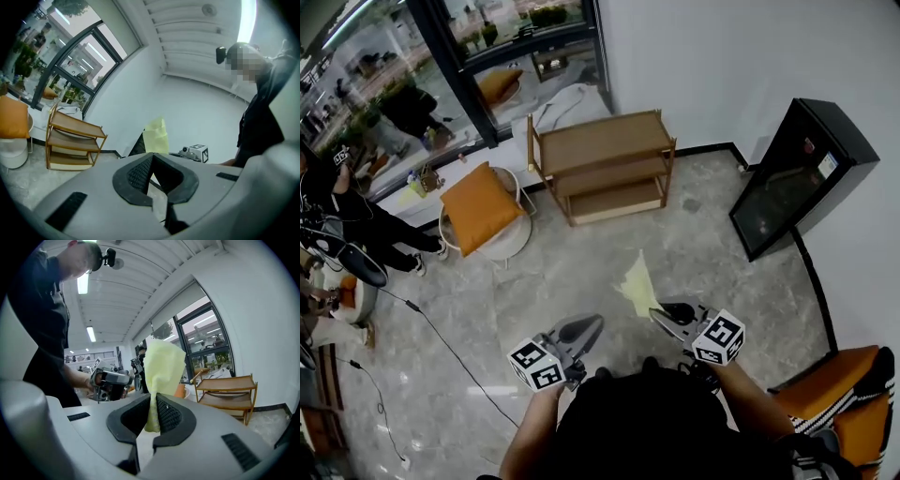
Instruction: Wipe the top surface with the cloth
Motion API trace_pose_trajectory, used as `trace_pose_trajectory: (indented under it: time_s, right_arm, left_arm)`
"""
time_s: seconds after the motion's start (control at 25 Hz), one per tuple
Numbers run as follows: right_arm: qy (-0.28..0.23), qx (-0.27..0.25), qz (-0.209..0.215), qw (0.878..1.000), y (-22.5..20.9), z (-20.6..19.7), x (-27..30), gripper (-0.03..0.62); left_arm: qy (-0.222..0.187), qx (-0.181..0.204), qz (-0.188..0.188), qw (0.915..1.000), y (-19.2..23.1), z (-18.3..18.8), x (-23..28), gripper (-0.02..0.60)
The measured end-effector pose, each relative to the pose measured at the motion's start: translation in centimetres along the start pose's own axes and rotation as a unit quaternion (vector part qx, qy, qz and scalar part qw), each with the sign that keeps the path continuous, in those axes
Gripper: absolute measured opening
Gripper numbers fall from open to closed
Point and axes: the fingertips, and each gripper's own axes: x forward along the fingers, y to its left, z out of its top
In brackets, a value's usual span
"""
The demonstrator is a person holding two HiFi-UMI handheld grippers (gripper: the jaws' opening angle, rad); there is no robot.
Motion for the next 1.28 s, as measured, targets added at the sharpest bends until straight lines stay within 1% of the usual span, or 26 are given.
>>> trace_pose_trajectory:
  time_s: [0.08, 0.24, 0.36, 0.44, 0.52, 0.64, 0.76, 0.84, 0.96, 1.04, 1.12, 1.2, 1.28]
  right_arm:
    - [0.012, -0.009, 0.002, 1.0, -0.6, -1.1, -0.5, 0.034]
    - [0.03, 0.028, 0.0, 0.999, -1.4, -4.0, -2.1, 0.034]
    - [0.057, 0.031, -0.002, 0.998, -2.5, -5.8, -1.5, 0.034]
    - [0.06, 0.025, -0.006, 0.998, -3.4, -5.8, -0.1, 0.034]
    - [0.056, 0.02, -0.011, 0.998, -4.8, -5.1, 1.6, 0.033]
    - [0.057, 0.017, -0.024, 0.998, -7.2, -4.0, 4.7, 0.034]
    - [0.061, 0.02, -0.03, 0.997, -9.6, -2.7, 8.1, 0.034]
    - [0.081, 0.014, -0.035, 0.996, -11.8, -2.2, 10.7, 0.034]
    - [0.112, 0.016, -0.055, 0.992, -15.8, -1.1, 14.9, 0.034]
    - [0.113, 0.019, -0.058, 0.992, -17.5, 0.8, 17.5, 0.033]
    - [0.108, 0.015, -0.056, 0.992, -18.6, 2.4, 19.9, 0.033]
    - [0.101, 0.015, -0.052, 0.993, -19.5, 3.6, 22.4, 0.033]
    - [0.107, 0.008, -0.056, 0.993, -20.9, 4.3, 24.4, 0.034]
  left_arm:
    - [0.015, 0.004, 0.012, 0.9998, 0.4, -0.9, -0.2, 0.011]
    - [0.045, 0.016, 0.045, 0.9979, 0.6, -3.4, -1.1, 0.011]
    - [0.06, 0.008, 0.061, 0.9963, 1.9, -4.3, -1.1, 0.011]
    - [0.063, 0.007, 0.066, 0.9958, 3.3, -4.1, -1.1, 0.011]
    - [0.059, 0.006, 0.062, 0.9963, 5.2, -3.4, -0.8, 0.011]
    - [0.049, -0.008, 0.054, 0.9973, 8.9, -2.2, -0.2, 0.011]
    - [0.045, -0.015, 0.046, 0.9978, 13.1, -0.4, 0.3, 0.011]
    - [0.039, -0.015, 0.044, 0.9982, 16.2, 1.5, 0.7, 0.011]
    - [0.018, -0.013, 0.045, 0.9987, 20.8, 6.1, 0.5, 0.011]
    - [-0.002, -0.018, 0.044, 0.9989, 23.2, 9.3, -0.2, 0.011]
    - [-0.02, -0.023, 0.035, 0.9989, 25.2, 11.8, -0.9, 0.011]
    - [-0.022, -0.02, 0.028, 0.9992, 27.5, 13.1, -1.5, 0.011]
    - [-0.011, -0.022, 0.025, 0.9994, 30.4, 14.2, -1.5, 0.011]
